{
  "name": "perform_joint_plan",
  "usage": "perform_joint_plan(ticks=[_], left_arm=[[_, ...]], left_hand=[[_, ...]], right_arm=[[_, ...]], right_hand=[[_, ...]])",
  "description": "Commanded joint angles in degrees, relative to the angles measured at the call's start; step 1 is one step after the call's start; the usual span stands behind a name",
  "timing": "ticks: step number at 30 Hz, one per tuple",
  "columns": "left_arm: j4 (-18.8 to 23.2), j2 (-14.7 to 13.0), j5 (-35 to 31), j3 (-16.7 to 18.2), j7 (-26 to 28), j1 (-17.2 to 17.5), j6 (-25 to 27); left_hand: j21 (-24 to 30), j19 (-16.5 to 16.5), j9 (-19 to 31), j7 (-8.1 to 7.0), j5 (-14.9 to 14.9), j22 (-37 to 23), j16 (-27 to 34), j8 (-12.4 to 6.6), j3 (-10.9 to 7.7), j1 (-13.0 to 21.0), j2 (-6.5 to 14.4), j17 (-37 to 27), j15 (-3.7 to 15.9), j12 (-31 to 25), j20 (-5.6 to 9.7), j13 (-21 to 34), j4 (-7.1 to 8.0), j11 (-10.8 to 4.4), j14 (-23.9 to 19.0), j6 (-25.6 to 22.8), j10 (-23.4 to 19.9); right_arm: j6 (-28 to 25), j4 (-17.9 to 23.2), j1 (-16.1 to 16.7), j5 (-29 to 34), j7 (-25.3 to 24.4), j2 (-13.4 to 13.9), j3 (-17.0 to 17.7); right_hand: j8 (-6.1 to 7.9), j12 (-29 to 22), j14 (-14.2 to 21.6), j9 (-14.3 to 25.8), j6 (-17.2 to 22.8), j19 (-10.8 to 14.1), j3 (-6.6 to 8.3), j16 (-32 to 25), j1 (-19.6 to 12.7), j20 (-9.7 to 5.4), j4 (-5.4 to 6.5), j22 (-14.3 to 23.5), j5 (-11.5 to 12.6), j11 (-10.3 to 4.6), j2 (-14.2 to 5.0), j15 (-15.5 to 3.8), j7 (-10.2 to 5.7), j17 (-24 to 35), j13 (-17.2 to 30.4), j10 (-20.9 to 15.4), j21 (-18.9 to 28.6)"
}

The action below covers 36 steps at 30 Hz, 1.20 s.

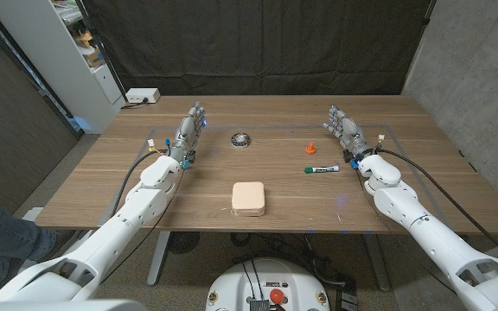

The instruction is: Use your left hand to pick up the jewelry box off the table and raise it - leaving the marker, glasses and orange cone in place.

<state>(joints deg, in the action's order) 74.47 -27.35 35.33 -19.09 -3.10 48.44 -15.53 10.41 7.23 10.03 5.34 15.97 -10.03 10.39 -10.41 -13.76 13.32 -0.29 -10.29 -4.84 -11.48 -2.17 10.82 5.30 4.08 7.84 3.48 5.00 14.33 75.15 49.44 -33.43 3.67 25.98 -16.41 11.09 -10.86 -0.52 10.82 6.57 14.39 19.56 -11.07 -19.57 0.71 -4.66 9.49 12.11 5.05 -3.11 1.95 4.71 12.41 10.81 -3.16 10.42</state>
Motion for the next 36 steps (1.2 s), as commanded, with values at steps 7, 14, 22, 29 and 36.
perform_joint_plan(ticks=[7, 14, 22, 29, 36], left_arm=[[-0.83, 7.43, -7.62, 8.78, -5.8, 0.84, 4.0], [-1.16, 8.9, -9.48, 10.52, -7.29, 0.65, 4.88], [-0.43, 9.4, -10.79, 11.69, -8.99, 0.9, 5.83], [1.6, 9.33, -11.67, 12.75, -9.12, 2.19, 6.35], [3.88, 9.09, -12.23, 13.53, -9.15, 3.57, 6.93]], left_hand=[[0.33, 0.85, 0.16, 0.44, 0.26, -0.1, 0.32, -0.45, -0.32, 0.72, 0.15, -0.12, 0.04, -0.39, -0.35, 0.24, -0.07, -0.06, 0.47, -0.2, 0.43], [0.35, 0.94, 0.16, 0.41, 0.22, -0.11, 0.34, -0.43, -0.3, 0.78, 0.25, -0.12, 0.06, -0.42, -0.43, 0.24, -0.13, -0.1, 0.43, -0.2, 0.37], [0.35, 1.09, 0.16, 0.4, 0.17, -0.11, 0.35, -0.43, -0.31, 0.87, 0.38, -0.12, 0.01, -0.43, -0.58, 0.24, -0.2, -0.14, 0.39, -0.24, 0.37], [0.37, 1.15, 0.17, 0.38, 0.13, -0.11, 0.36, -0.41, -0.34, 0.96, 0.51, -0.12, 0.01, -0.42, -0.66, 0.23, -0.27, -0.07, 0.38, -0.22, 0.39], [0.38, 1.23, 0.17, 0.34, 0.08, -0.11, 0.38, -0.44, -0.36, 1.04, 0.63, -0.12, 0.02, -0.46, -0.72, 0.23, -0.34, -0.18, 0.31, -0.32, 0.29]], right_arm=[[-7.75, 1.61, 2.18, 19.27, 11.94, -16.35, 19.08], [-8.42, 1.6, 1.63, 24.2, 15.24, -20.86, 23.72], [-8.57, 1.26, 0.83, 27.81, 17.7, -24.04, 27.38], [-8.47, 0.96, 0.28, 29.69, 19.23, -25.82, 29.36], [-8.34, 0.89, 0.05, 30.87, 20.37, -27.04, 30.46]], right_hand=[[0.28, -0.25, -0.13, 0.12, 0.57, 0.06, 0.26, -0.35, -0.56, -0.19, -0.01, 0.23, 0.31, 0.48, -0.25, 0.54, -0.14, 0.22, 0.17, 0.02, 0.23], [0.27, -0.26, -0.22, 0.12, 0.59, 0.03, 0.19, -0.34, -0.56, -0.17, -0.05, 0.23, 0.27, 0.52, -0.31, 0.53, -0.2, 0.17, 0.18, 0.04, 0.25], [0.25, -0.28, -0.17, 0.12, 0.59, 0.02, 0.08, -0.4, -0.54, -0.17, -0.11, 0.22, 0.22, 0.6, -0.37, 0.52, -0.28, 0.12, 0.18, 0.06, 0.28], [0.26, -0.3, -0.18, 0.12, 0.64, 0.0, 0.0, -0.42, -0.53, -0.16, -0.17, 0.22, 0.18, 0.55, -0.36, 0.57, -0.35, 0.08, 0.18, 0.04, 0.29], [0.26, -0.32, -0.15, 0.12, 0.68, 0.0, -0.07, -0.45, -0.54, -0.14, -0.23, 0.22, 0.16, 0.52, -0.4, 0.5, -0.41, 0.04, 0.18, 0.03, 0.31]])
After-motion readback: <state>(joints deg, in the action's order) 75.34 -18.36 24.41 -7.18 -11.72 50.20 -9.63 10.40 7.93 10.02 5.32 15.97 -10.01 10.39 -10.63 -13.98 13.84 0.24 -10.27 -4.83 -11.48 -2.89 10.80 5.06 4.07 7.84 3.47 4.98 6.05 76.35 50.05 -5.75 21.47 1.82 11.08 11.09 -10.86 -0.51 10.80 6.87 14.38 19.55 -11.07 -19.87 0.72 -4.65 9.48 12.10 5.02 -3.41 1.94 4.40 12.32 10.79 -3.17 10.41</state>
